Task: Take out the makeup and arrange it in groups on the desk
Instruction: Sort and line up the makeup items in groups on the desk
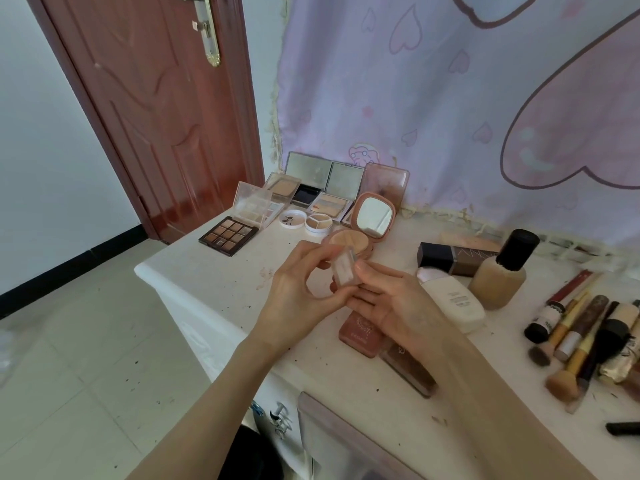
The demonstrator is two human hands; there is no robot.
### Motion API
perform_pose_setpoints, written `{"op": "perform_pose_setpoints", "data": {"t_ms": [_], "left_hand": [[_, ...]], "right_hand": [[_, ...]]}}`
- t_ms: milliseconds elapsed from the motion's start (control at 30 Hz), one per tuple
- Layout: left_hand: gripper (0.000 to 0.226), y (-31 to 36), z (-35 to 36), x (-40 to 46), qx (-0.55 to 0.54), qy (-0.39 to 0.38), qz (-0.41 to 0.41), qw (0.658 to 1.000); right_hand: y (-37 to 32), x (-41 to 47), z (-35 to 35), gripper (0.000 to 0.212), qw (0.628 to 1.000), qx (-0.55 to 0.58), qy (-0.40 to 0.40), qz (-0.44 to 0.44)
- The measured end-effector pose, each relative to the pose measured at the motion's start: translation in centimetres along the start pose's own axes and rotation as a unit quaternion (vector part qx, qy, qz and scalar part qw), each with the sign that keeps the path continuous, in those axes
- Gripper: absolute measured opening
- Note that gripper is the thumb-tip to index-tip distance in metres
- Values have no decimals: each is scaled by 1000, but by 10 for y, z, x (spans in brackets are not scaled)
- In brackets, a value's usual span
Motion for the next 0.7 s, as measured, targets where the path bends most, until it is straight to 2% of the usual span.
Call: {"op": "perform_pose_setpoints", "data": {"t_ms": [133, 267, 367, 433, 533, 600, 700], "left_hand": [[49, 3, 0, 0, 14, 7, 15, 1000], [47, 6, 0, 0, 11, 22, 33, 999], [47, 7, -4, 0, -17, 35, 16, 999], [43, 8, -5, 0, -55, 42, -24, 997], [23, 4, -9, 0, -127, 90, -129, 979], [12, -4, -11, -3, -183, 122, -208, 953], [22, -14, -14, -5, -250, 157, -307, 905]], "right_hand": [[0, 1, 2, 24, 1000, 10, -8, -12], [-2, 2, 1, 33, 999, 20, 1, -33], [-2, 2, -1, 25, 997, 30, 16, -63], [-1, 2, -1, 23, 995, 8, 30, -95], [2, 2, -3, 24, 989, -35, 73, -124], [3, 1, -3, 28, 974, -135, 117, -136], [3, 0, 5, 39, 949, -227, 141, -165]]}}
Point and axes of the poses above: each hand's wrist, its own x-axis towards the middle knuckle, its own z-axis out of the palm, y = z × x, the point moved 3 cm from there along x, towards the middle knuckle, and after that the axes turned 8 degrees about -x, right-handed, at the moved point
